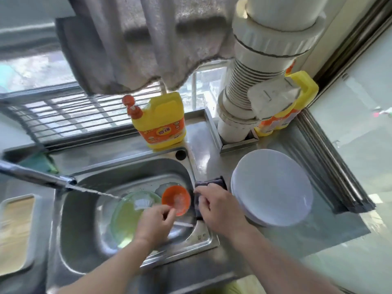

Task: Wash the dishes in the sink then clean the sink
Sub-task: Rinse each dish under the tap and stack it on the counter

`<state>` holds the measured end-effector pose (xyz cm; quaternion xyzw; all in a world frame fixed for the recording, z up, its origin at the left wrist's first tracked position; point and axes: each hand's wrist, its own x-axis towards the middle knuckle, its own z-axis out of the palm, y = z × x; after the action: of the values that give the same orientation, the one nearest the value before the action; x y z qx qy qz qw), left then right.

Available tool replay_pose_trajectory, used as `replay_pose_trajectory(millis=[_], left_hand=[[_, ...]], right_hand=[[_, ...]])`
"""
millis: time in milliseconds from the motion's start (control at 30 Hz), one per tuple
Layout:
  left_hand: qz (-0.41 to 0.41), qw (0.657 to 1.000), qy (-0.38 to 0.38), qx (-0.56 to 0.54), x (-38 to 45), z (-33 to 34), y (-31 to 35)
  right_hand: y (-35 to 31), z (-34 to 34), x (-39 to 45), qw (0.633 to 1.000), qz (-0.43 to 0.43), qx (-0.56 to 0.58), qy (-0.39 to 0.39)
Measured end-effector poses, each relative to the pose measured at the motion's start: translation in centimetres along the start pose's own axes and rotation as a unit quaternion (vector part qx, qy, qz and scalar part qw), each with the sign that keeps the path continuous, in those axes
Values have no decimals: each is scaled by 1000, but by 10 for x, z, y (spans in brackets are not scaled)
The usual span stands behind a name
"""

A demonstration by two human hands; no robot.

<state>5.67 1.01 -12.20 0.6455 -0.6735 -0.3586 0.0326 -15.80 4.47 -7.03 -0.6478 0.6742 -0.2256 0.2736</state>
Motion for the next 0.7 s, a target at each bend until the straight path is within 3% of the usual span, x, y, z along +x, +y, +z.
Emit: replay_pose_trajectory(millis=[67,133,200,300,467,567,700], left_hand=[[-89,996,-10,20,1,-10,-60],[-168,984,-52,41,6,-22,-110],[-241,968,-71,27,16,-28,-152],[-264,958,-106,44,33,-31,-186],[-286,951,-115,37,61,-21,-207],[-288,953,-93,27,69,-20,-226],[-284,951,-122,-5,65,-30,-227]], right_hand=[[-26,53,11,997,-10,26,-77],[-42,104,24,984,32,7,-172],[-46,149,38,950,109,-46,-288],[-39,194,50,885,179,-138,-407],[-42,225,64,862,246,-200,-395],[-44,233,70,870,293,-143,-370],[-40,237,68,867,319,-96,-371]])
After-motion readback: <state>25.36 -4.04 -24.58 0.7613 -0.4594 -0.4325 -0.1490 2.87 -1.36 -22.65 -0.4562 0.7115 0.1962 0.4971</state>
